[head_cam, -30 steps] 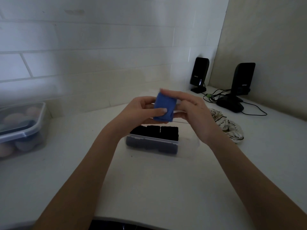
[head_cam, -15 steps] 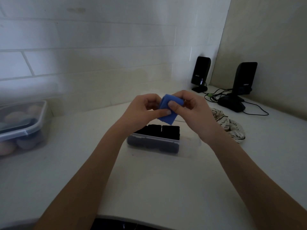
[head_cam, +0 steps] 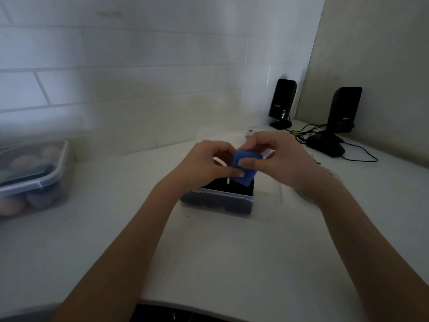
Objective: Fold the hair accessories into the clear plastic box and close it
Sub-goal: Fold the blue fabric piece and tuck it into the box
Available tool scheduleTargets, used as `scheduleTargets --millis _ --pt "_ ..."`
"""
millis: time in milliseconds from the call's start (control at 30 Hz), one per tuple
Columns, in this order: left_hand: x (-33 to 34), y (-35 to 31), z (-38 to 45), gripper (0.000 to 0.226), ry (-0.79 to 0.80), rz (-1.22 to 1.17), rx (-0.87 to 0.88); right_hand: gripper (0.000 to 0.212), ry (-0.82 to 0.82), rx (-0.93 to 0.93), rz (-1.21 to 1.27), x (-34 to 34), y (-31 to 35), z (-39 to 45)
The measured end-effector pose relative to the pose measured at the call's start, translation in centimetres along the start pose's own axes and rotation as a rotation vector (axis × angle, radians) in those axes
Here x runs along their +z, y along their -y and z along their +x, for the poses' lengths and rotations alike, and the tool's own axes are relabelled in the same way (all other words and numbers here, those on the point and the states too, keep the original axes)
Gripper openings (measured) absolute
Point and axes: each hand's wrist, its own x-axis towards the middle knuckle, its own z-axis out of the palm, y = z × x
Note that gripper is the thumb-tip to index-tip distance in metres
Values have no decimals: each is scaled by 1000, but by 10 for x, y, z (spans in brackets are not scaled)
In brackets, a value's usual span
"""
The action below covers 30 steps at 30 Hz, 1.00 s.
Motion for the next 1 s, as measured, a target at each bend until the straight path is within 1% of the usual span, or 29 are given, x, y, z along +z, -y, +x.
scheduleTargets --millis 67,200,267,333,400,533,633,733,900,933,1000 --pt "2 0 -1 29 11 50 22 13 30 -1 -123 -8 -2 -1" --pt "1 1 -2 34 43 88 27 19 124 30 -245 -22 1 -4" --pt "2 1 -2 30 98 120 27 26 123 27 -260 -26 3 -5" --pt "5 0 -2 21 173 177 31 28 122 39 -259 -28 5 -7" --pt "7 0 -3 16 219 213 2 29 161 73 -286 -26 5 -8" --pt "6 0 -3 16 273 258 -72 23 251 90 -395 -12 5 -9" --pt "7 0 -3 16 301 248 -89 28 291 73 -437 -5 4 -9" --pt "7 1 -2 17 307 260 -107 26 253 42 -440 -4 4 -8" --pt "8 3 -3 17 296 247 -115 25 152 -67 -379 -10 9 -9" --pt "8 3 -4 16 293 240 -117 25 158 -82 -386 -12 10 -9" --pt "8 2 -4 16 299 235 -118 24 219 -63 -414 -12 10 -9"
